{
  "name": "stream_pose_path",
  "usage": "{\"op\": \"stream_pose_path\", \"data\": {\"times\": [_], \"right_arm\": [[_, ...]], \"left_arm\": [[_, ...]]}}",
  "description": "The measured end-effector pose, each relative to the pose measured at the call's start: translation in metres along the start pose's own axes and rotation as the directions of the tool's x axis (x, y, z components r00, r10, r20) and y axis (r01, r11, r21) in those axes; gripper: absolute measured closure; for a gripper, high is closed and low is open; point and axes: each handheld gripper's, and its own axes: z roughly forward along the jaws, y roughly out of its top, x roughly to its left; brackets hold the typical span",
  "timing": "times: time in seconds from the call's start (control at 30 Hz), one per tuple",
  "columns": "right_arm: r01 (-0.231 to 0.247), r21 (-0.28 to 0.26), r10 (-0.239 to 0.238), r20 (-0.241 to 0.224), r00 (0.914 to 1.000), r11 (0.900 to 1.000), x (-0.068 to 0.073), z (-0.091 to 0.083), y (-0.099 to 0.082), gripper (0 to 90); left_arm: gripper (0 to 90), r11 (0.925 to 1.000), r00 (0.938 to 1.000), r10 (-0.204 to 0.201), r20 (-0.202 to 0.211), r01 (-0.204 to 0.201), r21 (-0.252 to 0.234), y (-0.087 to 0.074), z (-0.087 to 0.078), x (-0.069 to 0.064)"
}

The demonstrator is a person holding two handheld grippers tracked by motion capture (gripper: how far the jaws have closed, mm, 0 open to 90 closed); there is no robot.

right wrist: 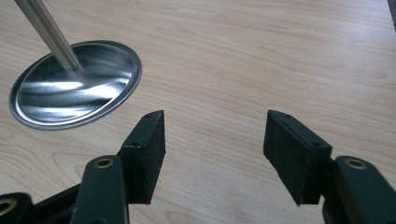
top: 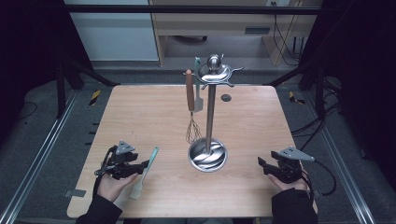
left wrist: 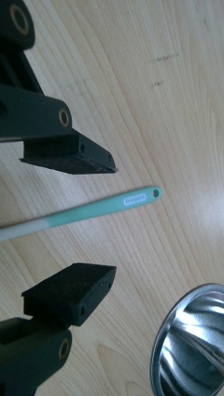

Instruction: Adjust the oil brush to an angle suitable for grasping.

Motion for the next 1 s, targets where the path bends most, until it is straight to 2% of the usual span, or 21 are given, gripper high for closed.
{"op": "stream_pose_path", "data": {"times": [0.13, 0.3, 0.47, 1.0], "right_arm": [[0.008, 0.015, -0.008, -0.007, 0.9999, 0.9999, 0.003, 0.002, 0.0, 40.8], [0.03, 0.009, -0.03, -0.021, 0.9993, 0.9995, 0.008, 0.001, 0.001, 42.2], [0.051, 0.017, -0.051, -0.023, 0.9984, 0.9985, 0.01, 0.004, 0.001, 43.0], [0.044, 0.025, -0.043, -0.028, 0.9987, 0.9987, 0.01, 0.003, 0.001, 43.2]], "left_arm": [[47.6, 0.9987, 0.9999, 0.009, -0.004, -0.009, 0.051, -0.005, 0.007, -0.001], [55.4, 0.9932, 0.9999, 0.013, -0.011, -0.012, 0.116, -0.009, 0.013, 0.002], [58.4, 0.9891, 0.9998, 0.015, -0.013, -0.013, 0.146, -0.013, 0.016, 0.003], [68.3, 0.9796, 0.9996, 0.027, -0.004, -0.026, 0.199, -0.018, 0.025, -0.002]]}}
